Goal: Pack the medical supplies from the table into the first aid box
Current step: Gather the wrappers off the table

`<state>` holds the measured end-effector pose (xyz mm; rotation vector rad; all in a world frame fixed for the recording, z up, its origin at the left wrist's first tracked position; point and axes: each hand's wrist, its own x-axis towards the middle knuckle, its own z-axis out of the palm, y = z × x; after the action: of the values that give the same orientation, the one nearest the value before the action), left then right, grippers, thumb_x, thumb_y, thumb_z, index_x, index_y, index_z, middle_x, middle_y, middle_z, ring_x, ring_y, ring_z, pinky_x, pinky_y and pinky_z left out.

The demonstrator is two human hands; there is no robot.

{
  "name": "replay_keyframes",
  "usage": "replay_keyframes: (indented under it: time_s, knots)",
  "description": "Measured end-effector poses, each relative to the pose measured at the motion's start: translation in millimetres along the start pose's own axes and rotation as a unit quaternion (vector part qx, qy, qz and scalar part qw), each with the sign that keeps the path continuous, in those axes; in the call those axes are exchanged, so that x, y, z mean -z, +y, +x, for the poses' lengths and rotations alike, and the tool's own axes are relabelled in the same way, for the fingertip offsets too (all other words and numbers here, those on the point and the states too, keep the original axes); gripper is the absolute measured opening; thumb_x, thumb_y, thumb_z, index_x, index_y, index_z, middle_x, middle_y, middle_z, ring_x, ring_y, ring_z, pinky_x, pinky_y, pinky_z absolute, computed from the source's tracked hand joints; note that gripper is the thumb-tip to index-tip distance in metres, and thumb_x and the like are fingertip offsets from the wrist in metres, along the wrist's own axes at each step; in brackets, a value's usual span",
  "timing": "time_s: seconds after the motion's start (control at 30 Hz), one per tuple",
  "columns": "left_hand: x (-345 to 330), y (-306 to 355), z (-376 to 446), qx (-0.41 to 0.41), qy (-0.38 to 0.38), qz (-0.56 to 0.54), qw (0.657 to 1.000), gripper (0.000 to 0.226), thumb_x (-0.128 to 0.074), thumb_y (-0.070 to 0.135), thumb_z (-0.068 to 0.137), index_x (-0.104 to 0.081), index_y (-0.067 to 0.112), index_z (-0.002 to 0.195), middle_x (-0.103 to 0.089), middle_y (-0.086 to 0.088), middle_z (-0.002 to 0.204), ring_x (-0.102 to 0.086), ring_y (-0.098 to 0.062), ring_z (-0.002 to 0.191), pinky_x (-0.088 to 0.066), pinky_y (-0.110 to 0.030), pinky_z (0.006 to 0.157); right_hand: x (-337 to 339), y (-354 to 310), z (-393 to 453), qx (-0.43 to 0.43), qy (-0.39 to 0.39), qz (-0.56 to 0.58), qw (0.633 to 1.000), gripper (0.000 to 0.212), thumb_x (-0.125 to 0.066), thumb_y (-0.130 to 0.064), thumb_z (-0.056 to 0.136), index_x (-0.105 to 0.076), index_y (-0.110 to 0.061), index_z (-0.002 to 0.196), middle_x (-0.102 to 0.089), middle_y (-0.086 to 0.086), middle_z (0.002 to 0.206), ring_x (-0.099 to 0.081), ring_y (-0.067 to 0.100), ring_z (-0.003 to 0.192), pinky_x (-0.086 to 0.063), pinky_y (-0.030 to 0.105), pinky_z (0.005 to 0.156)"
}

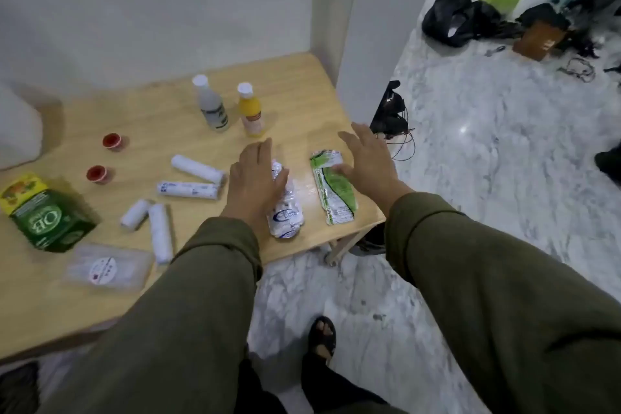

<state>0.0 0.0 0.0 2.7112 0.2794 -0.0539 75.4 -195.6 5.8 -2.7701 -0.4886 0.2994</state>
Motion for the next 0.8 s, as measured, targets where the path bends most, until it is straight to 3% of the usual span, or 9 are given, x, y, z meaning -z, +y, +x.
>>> replay_keyframes:
  time_s: [0.27, 0.4, 0.53, 0.67, 0.8]
  knots:
    - [-17.3, -3.8, 7.5, 0.085, -0.032, 0.041, 0.995, 0.071, -0.053, 0.039, 0.091, -0.018, 0.014, 0.148, -0.032, -0.010, 0.148, -0.024, -0.028, 0.135, -0.027, -0.044, 0.102, -15.8, 7.5, 16.1, -0.002, -0.060, -0.022, 0.998, 0.075, -0.063, -0.047, 0.083, -0.029, -0.024, 0.145, -0.003, 0.001, 0.161, 0.005, 0.022, 0.148, -0.003, 0.049, 0.119]
    - [-17.9, -1.2, 12.4, 0.101, -0.017, -0.018, 0.995, 0.076, -0.064, 0.034, 0.085, -0.024, 0.013, 0.146, -0.036, -0.015, 0.139, -0.028, -0.032, 0.131, -0.029, -0.041, 0.102, -14.7, 9.3, 20.2, 0.011, -0.053, 0.007, 0.999, 0.064, -0.071, -0.044, 0.077, -0.045, -0.021, 0.131, -0.004, 0.001, 0.160, 0.006, 0.022, 0.148, -0.003, 0.052, 0.118]
    - [-13.6, 1.9, 16.1, 0.110, -0.030, -0.109, 0.988, 0.079, -0.070, 0.020, 0.081, -0.026, 0.016, 0.146, -0.050, -0.016, 0.131, -0.044, -0.032, 0.123, -0.036, -0.036, 0.097, -13.5, 10.6, 22.1, -0.006, -0.041, 0.041, 0.998, 0.059, -0.077, -0.041, 0.072, -0.048, -0.014, 0.115, -0.010, 0.002, 0.160, 0.005, 0.022, 0.148, -0.005, 0.052, 0.118]
    - [-10.0, 12.1, 14.5, 0.135, -0.024, -0.166, 0.977, 0.064, -0.063, 0.018, 0.086, -0.034, 0.026, 0.142, -0.055, -0.018, 0.125, -0.052, -0.028, 0.106, -0.038, -0.027, 0.082, -12.0, 13.5, 19.3, -0.039, -0.020, 0.072, 0.996, 0.041, -0.073, -0.036, 0.077, -0.056, -0.011, 0.105, -0.018, 0.002, 0.157, 0.003, 0.021, 0.148, -0.005, 0.051, 0.117]
    - [-6.5, 18.5, 22.4, 0.127, -0.001, -0.236, 0.963, 0.025, -0.065, 0.017, 0.083, -0.063, 0.020, 0.107, -0.067, -0.015, 0.105, -0.063, -0.025, 0.097, -0.053, -0.033, 0.085, -5.7, 19.6, 14.9, -0.080, 0.035, 0.141, 0.986, 0.022, -0.069, -0.031, 0.082, -0.068, -0.013, 0.094, -0.029, 0.002, 0.153, -0.002, 0.019, 0.148, -0.009, 0.049, 0.118]
